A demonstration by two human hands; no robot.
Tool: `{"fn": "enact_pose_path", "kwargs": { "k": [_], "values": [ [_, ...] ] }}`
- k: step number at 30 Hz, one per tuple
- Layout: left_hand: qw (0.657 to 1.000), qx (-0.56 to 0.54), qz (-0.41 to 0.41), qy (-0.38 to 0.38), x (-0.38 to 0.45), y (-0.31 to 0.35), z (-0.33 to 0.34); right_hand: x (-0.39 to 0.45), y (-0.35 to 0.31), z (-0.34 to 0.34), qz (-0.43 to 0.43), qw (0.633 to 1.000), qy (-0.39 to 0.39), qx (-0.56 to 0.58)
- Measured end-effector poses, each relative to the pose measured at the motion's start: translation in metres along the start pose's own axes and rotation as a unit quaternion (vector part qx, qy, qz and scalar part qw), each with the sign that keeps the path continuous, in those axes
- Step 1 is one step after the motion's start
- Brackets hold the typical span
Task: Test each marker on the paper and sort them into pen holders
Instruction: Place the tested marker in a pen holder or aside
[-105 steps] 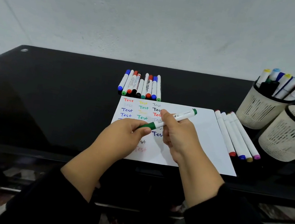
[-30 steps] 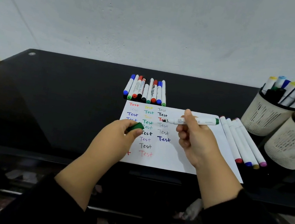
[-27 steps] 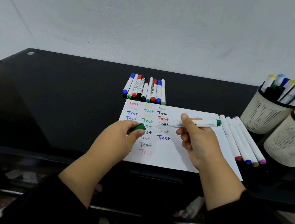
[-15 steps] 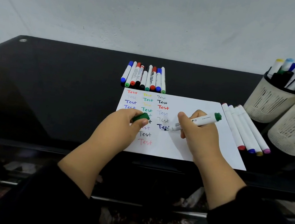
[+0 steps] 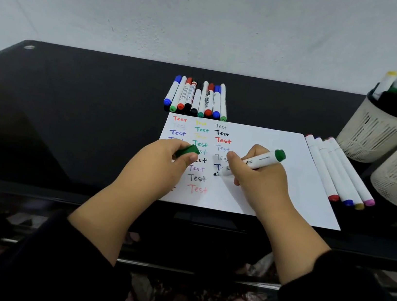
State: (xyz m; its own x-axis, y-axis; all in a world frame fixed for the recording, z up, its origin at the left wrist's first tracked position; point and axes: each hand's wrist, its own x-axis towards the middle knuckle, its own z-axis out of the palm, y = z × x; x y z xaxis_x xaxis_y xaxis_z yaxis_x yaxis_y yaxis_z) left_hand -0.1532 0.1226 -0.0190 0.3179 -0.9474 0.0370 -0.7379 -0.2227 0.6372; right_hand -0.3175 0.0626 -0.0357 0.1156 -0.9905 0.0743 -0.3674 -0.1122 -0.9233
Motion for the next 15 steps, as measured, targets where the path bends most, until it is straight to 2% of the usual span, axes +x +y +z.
{"fn": "enact_pose_path", "kwargs": {
  "k": [4, 10, 15],
  "values": [
    [1.0, 0.001, -0.004, -0.004, -0.0001, 0.0006, -0.0001, 0.0022, 0.001, -0.0033, 0.005, 1.0, 0.029, 0.011],
    [1.0, -0.005, -0.004, -0.015, -0.0017, 0.0033, -0.0002, -0.0005, -0.0005, -0.0029, 0.011, 1.0, 0.0, 0.007],
    [1.0, -0.008, 0.0, -0.016, -0.002, 0.0032, 0.0002, 0.0, -0.0009, -0.0062, 0.02, 0.999, 0.031, 0.022]
  ]
}}
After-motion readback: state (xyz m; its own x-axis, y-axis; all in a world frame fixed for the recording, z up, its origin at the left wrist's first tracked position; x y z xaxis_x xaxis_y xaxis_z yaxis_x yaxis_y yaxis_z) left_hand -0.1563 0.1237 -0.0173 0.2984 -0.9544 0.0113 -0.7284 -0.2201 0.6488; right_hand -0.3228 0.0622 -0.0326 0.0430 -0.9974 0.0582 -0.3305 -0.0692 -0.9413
